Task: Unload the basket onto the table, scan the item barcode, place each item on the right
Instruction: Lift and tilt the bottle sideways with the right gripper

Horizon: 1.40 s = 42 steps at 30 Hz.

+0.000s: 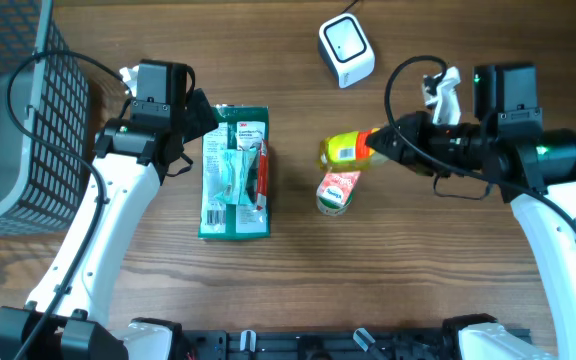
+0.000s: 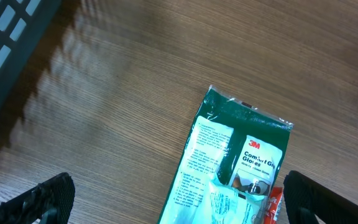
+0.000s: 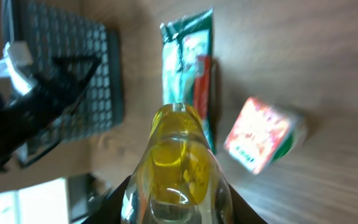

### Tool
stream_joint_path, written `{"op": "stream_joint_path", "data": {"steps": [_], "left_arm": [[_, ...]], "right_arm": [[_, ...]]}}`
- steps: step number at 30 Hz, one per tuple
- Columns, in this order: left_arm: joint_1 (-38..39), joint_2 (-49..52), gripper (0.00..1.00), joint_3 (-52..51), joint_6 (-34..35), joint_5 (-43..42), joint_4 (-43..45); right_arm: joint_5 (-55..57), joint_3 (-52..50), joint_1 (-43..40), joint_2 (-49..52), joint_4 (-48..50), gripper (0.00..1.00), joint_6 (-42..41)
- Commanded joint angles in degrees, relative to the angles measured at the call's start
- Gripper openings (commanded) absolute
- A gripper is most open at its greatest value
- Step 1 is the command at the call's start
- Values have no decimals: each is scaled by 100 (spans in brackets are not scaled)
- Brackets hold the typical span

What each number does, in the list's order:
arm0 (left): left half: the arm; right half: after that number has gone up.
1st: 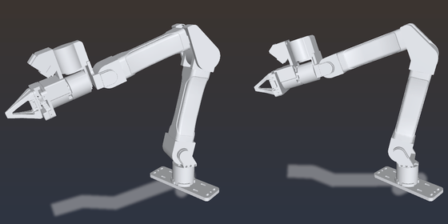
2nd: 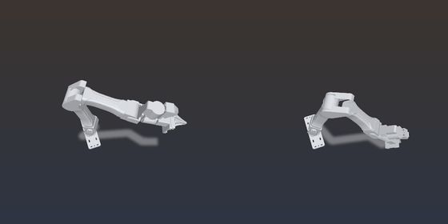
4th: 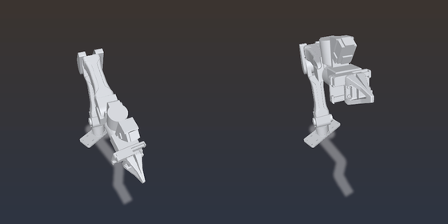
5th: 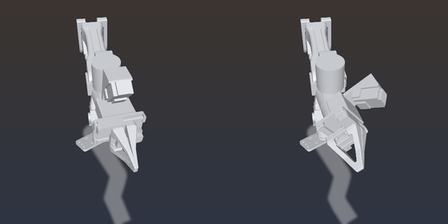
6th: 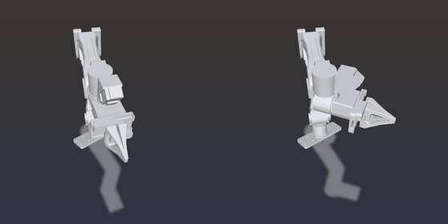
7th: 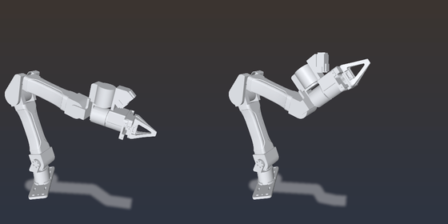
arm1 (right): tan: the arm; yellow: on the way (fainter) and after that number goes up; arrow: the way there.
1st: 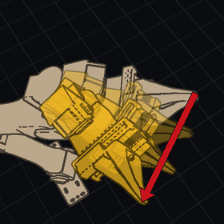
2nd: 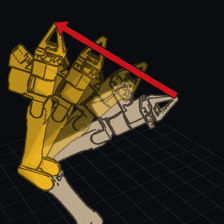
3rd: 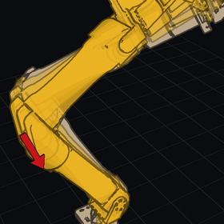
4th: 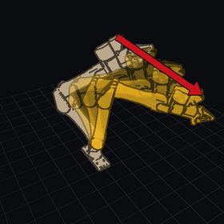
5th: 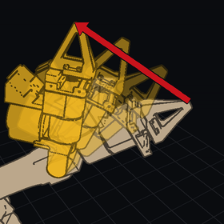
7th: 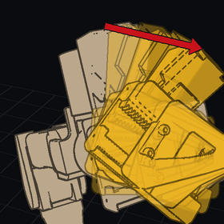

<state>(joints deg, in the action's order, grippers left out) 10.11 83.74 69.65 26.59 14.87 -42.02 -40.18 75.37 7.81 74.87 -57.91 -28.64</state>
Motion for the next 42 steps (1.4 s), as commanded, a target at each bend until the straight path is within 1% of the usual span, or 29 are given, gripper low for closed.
{"op": "stream_joint_path", "data": {"steps": [1, 11, 20, 22, 26, 42], "left_arm": [[-26, 26, 100, -20, -87, -11, 15], [-26, 26, 100, -20, -87, -11, 15], [-26, 26, 100, -20, -90, -11, 15], [-26, 26, 100, -20, -87, -11, 15], [-26, 26, 100, -20, -87, -11, 15], [-26, 26, 100, -20, -90, -11, 15]], "right_arm": [[-588, 61, 4, -83, -208, 4, -11], [-1764, 61, 4, -83, -282, 4, 933], [-2299, 61, 4, -85, -302, 4, 1117], [-2662, 61, 4, -85, -302, 4, 1370], [-3032, 61, 4, -85, -297, 4, 1366], [-2907, 61, 4, -83, -195, 4, 1360]]}}
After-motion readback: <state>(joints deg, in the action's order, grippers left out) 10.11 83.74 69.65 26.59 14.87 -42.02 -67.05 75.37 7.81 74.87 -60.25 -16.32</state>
